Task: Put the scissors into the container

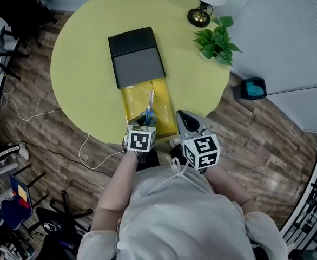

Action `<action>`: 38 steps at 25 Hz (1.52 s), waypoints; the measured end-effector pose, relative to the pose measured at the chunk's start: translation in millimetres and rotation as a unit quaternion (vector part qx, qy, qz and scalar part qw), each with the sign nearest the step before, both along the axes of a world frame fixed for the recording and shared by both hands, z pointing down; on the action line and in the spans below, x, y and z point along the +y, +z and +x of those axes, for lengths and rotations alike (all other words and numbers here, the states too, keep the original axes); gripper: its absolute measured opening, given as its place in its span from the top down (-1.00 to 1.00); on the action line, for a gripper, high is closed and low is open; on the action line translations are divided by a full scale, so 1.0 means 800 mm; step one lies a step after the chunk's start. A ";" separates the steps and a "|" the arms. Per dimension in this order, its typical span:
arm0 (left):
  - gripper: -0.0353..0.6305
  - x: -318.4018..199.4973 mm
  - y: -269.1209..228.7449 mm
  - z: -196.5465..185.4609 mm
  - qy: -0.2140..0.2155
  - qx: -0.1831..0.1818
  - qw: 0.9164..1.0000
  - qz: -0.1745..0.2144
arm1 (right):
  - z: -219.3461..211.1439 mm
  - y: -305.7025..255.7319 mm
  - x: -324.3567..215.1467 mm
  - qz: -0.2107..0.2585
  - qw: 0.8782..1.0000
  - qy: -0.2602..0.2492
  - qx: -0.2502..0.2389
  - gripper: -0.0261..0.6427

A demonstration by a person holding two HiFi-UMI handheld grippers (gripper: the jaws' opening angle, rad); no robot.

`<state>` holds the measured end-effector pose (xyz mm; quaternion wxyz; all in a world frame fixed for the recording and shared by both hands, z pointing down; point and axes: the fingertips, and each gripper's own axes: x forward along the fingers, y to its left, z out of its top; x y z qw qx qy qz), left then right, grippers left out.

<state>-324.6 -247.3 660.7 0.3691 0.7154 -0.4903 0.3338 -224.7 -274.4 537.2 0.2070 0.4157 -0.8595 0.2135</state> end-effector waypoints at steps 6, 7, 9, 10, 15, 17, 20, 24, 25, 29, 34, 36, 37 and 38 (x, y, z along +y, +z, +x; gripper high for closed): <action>0.64 -0.006 0.016 0.012 0.015 0.004 1.000 -0.024 | 0.004 0.000 -0.004 0.003 1.000 0.001 0.012 0.92; 0.64 -0.002 0.022 0.012 0.010 0.008 0.999 -0.040 | 0.005 -0.002 -0.005 0.005 1.000 0.001 0.012 0.92; 0.64 0.004 0.031 0.012 0.001 0.013 0.998 -0.062 | 0.006 -0.007 -0.008 0.009 1.000 0.003 0.012 0.92; 0.64 0.005 0.034 0.012 -0.002 0.013 0.998 -0.067 | 0.006 -0.008 -0.009 0.010 1.000 0.004 0.012 0.92; 0.64 0.005 0.036 0.012 -0.017 0.019 0.997 -0.076 | 0.008 -0.015 -0.014 0.016 1.000 0.008 0.007 0.92; 0.64 0.004 0.035 0.012 -0.022 0.026 0.996 -0.079 | 0.009 -0.018 -0.017 0.017 1.000 0.009 0.004 0.92; 0.63 0.003 0.034 0.011 -0.037 0.041 0.995 -0.083 | 0.009 -0.021 -0.019 0.020 1.000 0.010 0.001 0.92; 0.52 0.003 0.031 0.017 -0.036 0.057 0.994 -0.085 | 0.012 -0.024 -0.024 0.021 1.000 0.010 -0.004 0.92; 0.43 0.003 0.030 0.019 -0.035 0.060 0.994 -0.084 | 0.012 -0.024 -0.025 0.021 1.000 0.009 -0.004 0.92; 0.39 0.002 0.028 0.021 -0.034 0.060 0.995 -0.078 | 0.009 -0.028 -0.025 0.026 1.000 0.005 -0.007 0.92; 0.39 -0.004 0.012 0.012 -0.068 0.088 0.992 -0.060 | 0.011 -0.033 -0.024 0.033 0.999 0.003 -0.008 0.92; 0.47 -0.010 0.001 0.005 -0.085 0.100 0.990 -0.048 | 0.011 -0.033 -0.025 0.033 0.999 0.002 -0.009 0.92; 0.54 -0.013 -0.006 0.001 -0.091 0.101 0.990 -0.039 | 0.011 -0.033 -0.024 0.033 0.999 0.001 -0.010 0.92; 0.63 -0.016 -0.014 -0.004 -0.095 0.097 0.990 -0.028 | 0.011 -0.033 -0.024 0.032 0.999 0.000 -0.011 0.92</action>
